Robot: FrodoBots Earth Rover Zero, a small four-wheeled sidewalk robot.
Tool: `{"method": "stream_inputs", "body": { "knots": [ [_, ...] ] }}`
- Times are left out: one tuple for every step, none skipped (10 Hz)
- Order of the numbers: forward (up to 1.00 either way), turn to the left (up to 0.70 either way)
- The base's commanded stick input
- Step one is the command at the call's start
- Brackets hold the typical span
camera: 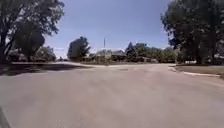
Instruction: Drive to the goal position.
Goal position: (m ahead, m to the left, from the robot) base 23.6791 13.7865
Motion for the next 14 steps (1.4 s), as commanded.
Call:
{"method": "stream_inputs", "body": {
  "knots": [
    [0.70,0.00],
    [0.70,0.00],
    [0.70,0.00],
    [0.70,0.00],
    [0.70,0.00],
    [0.70,0.00],
    [0.70,0.00],
    [0.70,0.00],
    [0.70,0.00],
    [0.70,0.00],
    [0.70,0.00],
    [0.70,0.00],
    [0.70,0.00],
    [0.70,0.00]
  ]
}}
